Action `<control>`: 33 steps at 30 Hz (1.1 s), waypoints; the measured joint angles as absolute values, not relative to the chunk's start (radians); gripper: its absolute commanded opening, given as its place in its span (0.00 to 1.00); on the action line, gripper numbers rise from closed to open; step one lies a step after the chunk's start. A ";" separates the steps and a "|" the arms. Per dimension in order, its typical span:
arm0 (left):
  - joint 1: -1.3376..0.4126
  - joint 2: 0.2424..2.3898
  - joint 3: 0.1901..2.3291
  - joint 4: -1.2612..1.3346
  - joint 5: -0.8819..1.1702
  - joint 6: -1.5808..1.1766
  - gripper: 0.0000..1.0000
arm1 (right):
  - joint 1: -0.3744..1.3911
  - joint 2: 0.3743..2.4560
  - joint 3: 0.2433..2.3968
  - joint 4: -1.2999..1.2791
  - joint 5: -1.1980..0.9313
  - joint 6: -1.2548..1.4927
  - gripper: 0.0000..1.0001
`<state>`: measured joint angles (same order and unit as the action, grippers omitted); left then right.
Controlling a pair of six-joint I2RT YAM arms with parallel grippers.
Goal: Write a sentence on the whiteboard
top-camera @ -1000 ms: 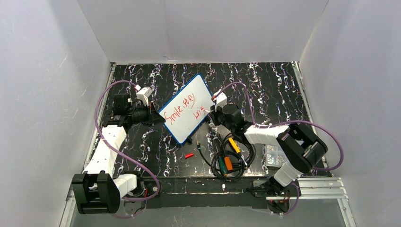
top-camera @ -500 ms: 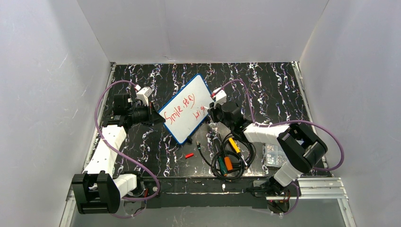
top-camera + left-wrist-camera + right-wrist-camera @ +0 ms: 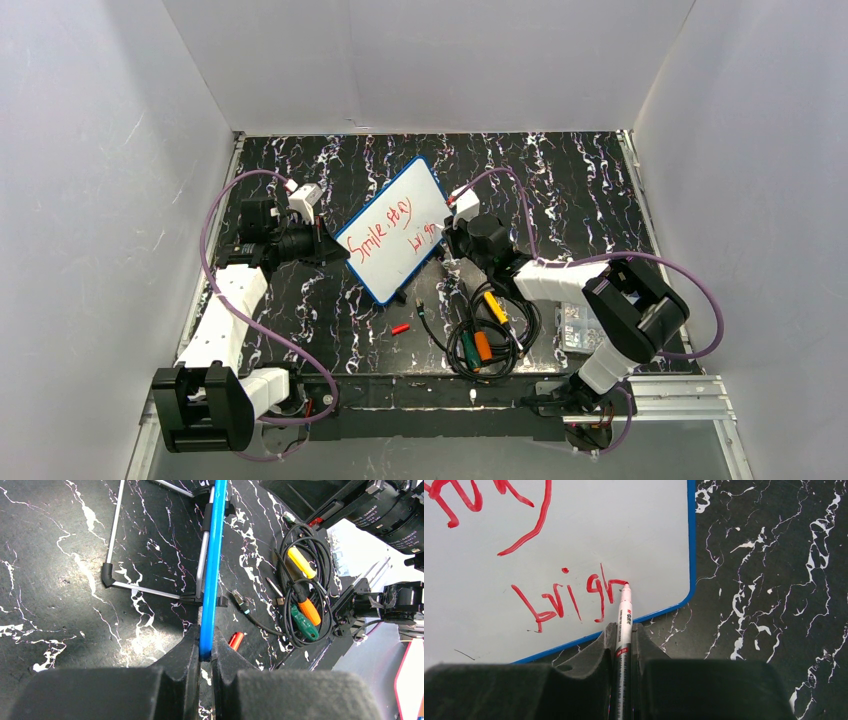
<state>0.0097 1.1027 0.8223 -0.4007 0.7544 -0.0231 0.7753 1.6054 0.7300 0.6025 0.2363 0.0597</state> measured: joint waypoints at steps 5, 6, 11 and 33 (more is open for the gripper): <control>0.010 1.103 0.822 -0.401 0.754 -0.023 0.00 | 0.775 1.605 0.730 0.602 0.235 0.060 0.01; 0.010 1.103 0.822 -0.401 0.754 -0.023 0.00 | 0.775 1.605 0.730 0.602 0.235 0.060 0.01; 0.010 1.103 0.822 -0.401 0.754 -0.023 0.00 | 0.775 1.605 0.715 0.600 0.236 0.060 0.01; 0.010 1.103 0.822 -0.401 0.755 -0.023 0.00 | 0.775 1.576 0.730 0.596 0.249 0.049 0.01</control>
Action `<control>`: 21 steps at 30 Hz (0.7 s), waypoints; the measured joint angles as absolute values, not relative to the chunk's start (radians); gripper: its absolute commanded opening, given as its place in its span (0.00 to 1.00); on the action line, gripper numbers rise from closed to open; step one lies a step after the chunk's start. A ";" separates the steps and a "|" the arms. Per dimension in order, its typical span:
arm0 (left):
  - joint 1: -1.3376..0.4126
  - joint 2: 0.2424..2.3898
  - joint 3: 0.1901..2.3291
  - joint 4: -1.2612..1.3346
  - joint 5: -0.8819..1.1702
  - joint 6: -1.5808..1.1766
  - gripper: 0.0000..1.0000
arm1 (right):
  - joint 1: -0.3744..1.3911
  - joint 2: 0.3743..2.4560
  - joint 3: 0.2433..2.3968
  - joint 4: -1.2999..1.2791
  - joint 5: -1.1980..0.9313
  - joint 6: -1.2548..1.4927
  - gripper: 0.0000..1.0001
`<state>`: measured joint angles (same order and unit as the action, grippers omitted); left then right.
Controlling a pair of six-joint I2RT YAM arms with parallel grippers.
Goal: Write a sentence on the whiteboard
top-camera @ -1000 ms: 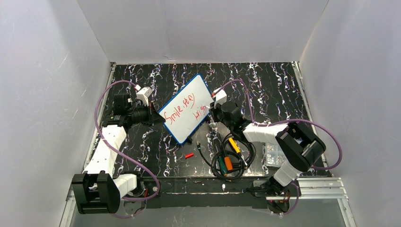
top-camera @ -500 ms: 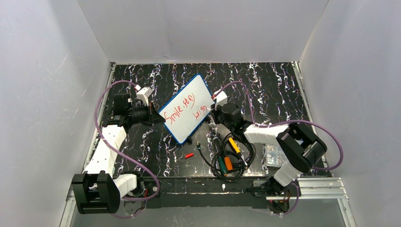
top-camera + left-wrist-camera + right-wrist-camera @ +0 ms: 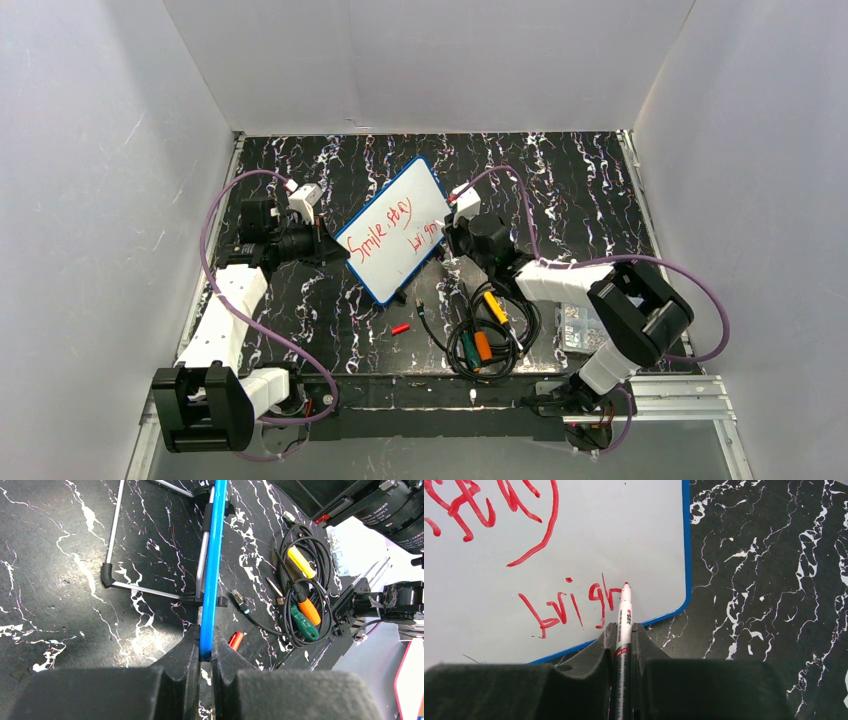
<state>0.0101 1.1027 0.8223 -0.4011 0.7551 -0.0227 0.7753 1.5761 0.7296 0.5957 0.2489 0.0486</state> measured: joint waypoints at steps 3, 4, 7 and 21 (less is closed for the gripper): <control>0.010 1.103 0.822 -0.401 0.755 -0.023 0.00 | 0.775 1.588 0.741 0.601 0.249 0.047 0.01; 0.010 1.103 0.822 -0.401 0.755 -0.023 0.00 | 0.775 1.593 0.744 0.601 0.249 0.047 0.01; 0.010 1.103 0.822 -0.401 0.755 -0.023 0.00 | 0.775 1.612 0.754 0.602 0.257 0.044 0.01; 0.010 1.103 0.822 -0.401 0.755 -0.023 0.00 | 0.775 1.629 0.764 0.607 0.312 0.040 0.01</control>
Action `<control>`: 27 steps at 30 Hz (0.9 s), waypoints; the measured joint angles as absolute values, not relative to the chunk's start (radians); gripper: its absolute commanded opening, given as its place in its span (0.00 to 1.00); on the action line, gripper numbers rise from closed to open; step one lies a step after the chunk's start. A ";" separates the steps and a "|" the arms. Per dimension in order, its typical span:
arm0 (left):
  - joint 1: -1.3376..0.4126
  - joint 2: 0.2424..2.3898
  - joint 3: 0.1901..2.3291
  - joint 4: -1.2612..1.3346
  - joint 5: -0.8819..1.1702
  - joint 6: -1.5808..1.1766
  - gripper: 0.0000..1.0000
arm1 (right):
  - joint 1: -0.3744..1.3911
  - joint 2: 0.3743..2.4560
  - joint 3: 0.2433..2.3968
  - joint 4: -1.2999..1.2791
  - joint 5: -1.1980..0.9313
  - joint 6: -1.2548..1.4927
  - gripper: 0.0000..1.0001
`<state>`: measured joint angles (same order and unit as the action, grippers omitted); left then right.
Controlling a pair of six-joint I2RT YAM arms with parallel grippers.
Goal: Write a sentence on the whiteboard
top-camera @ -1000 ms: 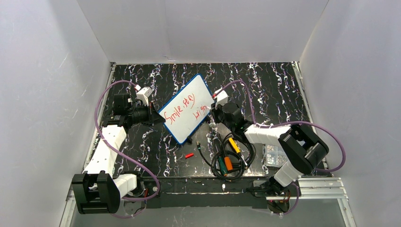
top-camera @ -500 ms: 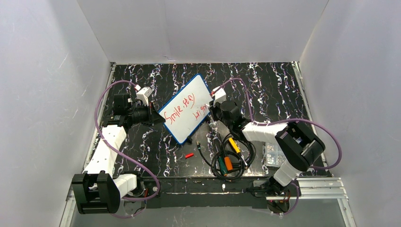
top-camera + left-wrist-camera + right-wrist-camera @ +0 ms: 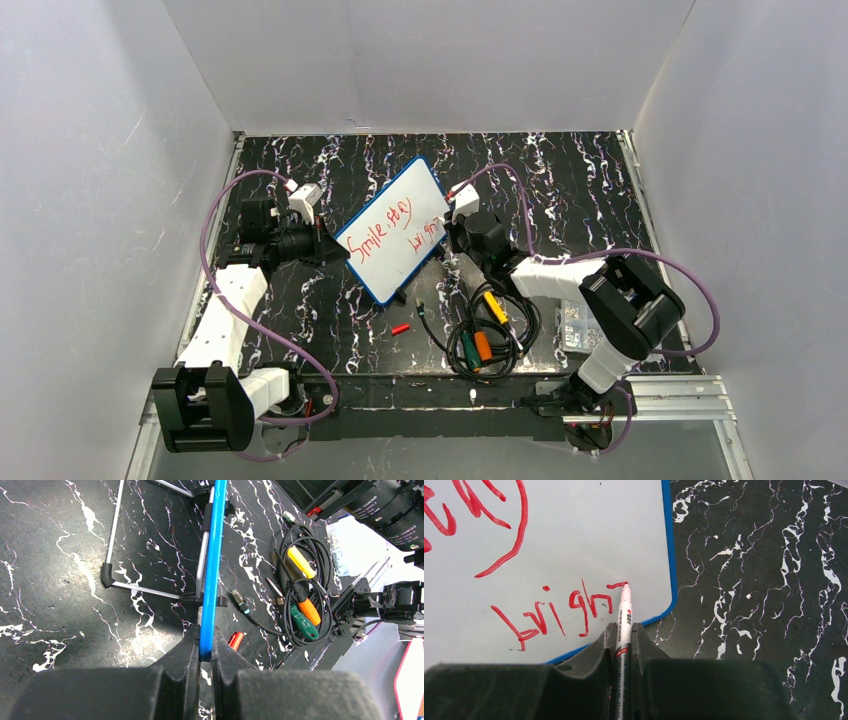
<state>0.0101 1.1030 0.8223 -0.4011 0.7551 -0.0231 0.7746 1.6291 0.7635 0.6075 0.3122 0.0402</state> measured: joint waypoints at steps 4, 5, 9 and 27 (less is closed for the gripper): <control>0.010 1.103 0.822 -0.401 0.755 -0.023 0.00 | 0.775 1.614 0.764 0.607 0.311 0.040 0.01; 0.010 1.103 0.822 -0.401 0.755 -0.023 0.00 | 0.775 1.607 0.764 0.608 0.311 0.041 0.01; 0.010 1.103 0.822 -0.401 0.755 -0.023 0.00 | 0.775 1.594 0.764 0.618 0.307 0.039 0.01; 0.010 1.103 0.822 -0.401 0.756 -0.023 0.00 | 0.775 1.623 0.785 0.623 0.278 0.028 0.01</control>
<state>0.0101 1.1030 0.8223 -0.4011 0.7555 -0.0231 0.7746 1.6230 0.7845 0.6231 0.2775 0.0277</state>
